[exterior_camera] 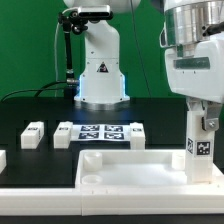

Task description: Assemble desk

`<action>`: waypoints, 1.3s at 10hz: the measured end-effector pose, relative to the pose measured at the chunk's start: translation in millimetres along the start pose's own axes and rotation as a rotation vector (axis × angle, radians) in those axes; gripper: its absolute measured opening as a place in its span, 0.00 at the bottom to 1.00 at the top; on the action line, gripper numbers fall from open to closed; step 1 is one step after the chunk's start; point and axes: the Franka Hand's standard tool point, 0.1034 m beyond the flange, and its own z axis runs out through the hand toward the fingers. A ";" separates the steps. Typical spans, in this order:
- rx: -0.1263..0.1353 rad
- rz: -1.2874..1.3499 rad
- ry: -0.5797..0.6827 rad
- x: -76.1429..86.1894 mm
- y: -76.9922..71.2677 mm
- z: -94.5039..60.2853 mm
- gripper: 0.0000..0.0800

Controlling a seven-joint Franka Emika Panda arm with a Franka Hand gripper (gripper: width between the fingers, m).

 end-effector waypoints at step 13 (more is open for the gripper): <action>-0.091 -1.488 -0.003 -2.5 0.8 0.9 0.81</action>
Offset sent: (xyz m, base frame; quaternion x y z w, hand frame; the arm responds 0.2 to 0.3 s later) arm -0.0003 0.0189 -0.0071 -0.0315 -0.1221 -0.4777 0.8694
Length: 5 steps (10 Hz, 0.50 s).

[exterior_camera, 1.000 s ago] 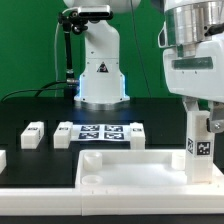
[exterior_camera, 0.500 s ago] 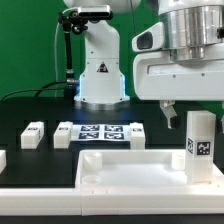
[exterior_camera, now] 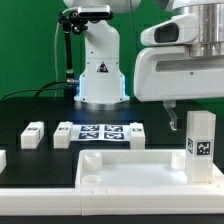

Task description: Assemble desk

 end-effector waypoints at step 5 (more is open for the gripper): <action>0.000 0.216 0.001 0.3 3.2 0.2 0.36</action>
Offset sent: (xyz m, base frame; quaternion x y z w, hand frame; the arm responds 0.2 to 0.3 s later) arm 0.0000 0.0000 0.0000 0.0000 0.0000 0.1938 0.9810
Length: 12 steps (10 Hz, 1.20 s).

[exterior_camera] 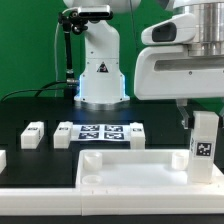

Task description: Assemble desk

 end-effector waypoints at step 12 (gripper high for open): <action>0.068 1.467 -0.046 3.2 -3.5 0.7 0.37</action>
Offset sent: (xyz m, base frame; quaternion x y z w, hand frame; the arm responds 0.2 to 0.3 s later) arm 0.0148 -0.0042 0.0019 -0.0183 0.0179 0.3232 0.9460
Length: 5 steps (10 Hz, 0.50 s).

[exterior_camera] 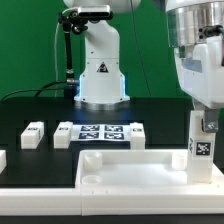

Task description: Assemble desk

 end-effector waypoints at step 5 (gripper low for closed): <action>0.005 -0.740 0.009 4.4 1.4 3.4 0.78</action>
Offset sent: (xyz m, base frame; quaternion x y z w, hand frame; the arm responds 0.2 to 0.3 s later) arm 0.0011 0.0229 -0.0027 -0.0157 -0.1125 -0.3868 0.9151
